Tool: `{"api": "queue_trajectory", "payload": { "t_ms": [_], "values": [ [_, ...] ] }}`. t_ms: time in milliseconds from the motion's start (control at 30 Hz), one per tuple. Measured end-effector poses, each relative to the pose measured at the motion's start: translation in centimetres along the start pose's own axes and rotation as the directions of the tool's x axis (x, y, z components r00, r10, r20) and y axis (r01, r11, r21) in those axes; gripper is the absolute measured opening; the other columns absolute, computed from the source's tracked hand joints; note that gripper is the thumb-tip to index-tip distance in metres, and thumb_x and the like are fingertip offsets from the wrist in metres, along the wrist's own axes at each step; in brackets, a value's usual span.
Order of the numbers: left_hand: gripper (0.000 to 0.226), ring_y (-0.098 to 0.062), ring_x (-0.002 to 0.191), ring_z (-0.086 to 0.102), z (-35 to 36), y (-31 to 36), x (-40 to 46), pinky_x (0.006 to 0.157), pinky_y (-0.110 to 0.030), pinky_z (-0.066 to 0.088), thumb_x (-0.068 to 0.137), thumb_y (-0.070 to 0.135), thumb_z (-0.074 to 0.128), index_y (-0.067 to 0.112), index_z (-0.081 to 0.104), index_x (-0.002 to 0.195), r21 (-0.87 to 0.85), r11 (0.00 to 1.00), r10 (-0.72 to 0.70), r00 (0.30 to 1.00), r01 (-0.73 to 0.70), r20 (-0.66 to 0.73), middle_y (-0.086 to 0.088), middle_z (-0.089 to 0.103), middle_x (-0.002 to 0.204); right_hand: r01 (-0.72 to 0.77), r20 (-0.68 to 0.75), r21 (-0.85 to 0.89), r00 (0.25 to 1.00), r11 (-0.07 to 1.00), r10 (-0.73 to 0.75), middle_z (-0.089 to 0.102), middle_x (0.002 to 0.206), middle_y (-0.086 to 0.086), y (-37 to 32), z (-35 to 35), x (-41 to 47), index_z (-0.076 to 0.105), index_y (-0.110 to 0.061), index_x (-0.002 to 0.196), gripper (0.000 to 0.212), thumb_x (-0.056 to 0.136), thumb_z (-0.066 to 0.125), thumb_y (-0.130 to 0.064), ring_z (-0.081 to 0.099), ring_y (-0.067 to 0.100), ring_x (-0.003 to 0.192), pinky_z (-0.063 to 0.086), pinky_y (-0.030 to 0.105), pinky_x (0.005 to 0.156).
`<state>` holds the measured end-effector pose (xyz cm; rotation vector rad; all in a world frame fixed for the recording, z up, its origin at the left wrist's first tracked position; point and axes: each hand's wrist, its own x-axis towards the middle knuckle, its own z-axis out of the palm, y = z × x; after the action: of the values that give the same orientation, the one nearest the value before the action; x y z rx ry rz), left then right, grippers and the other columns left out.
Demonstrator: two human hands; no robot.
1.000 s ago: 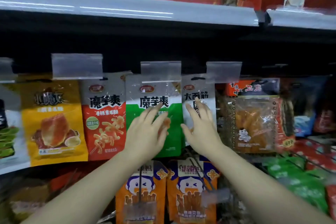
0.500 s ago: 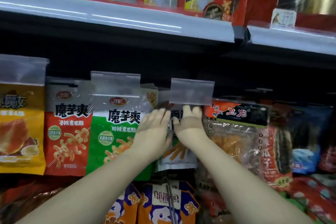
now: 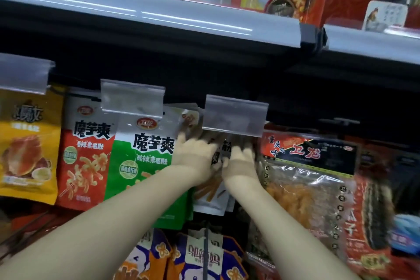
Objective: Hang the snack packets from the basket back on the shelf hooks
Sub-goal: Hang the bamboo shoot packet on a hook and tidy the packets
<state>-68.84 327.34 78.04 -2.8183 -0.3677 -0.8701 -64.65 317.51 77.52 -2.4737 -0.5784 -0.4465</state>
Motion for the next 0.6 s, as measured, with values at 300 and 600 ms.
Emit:
{"api": "queue_trajectory", "payload": {
  "t_ms": [300, 600],
  "values": [
    [0.048, -0.023, 0.13, 0.038, -0.2, -0.5, -0.7, 0.111, -0.05, 0.01, 0.092, 0.055, 0.041, 0.031, 0.041, 0.134, 0.037, 0.997, 0.073, 0.997, -0.072, -0.036, 0.002, 0.048, 0.137, 0.023, -0.044, 0.032, 0.999, 0.999, -0.021, 0.026, 0.143, 0.016, 0.2, 0.5, -0.3, 0.043, -0.005, 0.125, 0.031, 0.095, 0.046, -0.01, 0.035, 0.034, 0.131, 0.037, 0.036, 0.103],
    [0.101, -0.036, 0.146, -0.005, 5.6, -2.0, -5.3, 0.112, -0.051, -0.011, 0.065, 0.047, 0.074, 0.027, 0.023, 0.15, 0.001, 0.996, 0.082, 0.914, -0.089, -0.397, -0.013, 0.011, 0.16, 0.185, -0.039, 0.012, 0.982, 0.983, -0.184, -0.021, 0.158, 0.01, 1.5, 2.8, -3.3, -0.005, -0.022, 0.152, 0.082, 0.093, 0.049, -0.003, -0.017, 0.025, 0.147, 0.005, 0.036, 0.119]
  ]
}}
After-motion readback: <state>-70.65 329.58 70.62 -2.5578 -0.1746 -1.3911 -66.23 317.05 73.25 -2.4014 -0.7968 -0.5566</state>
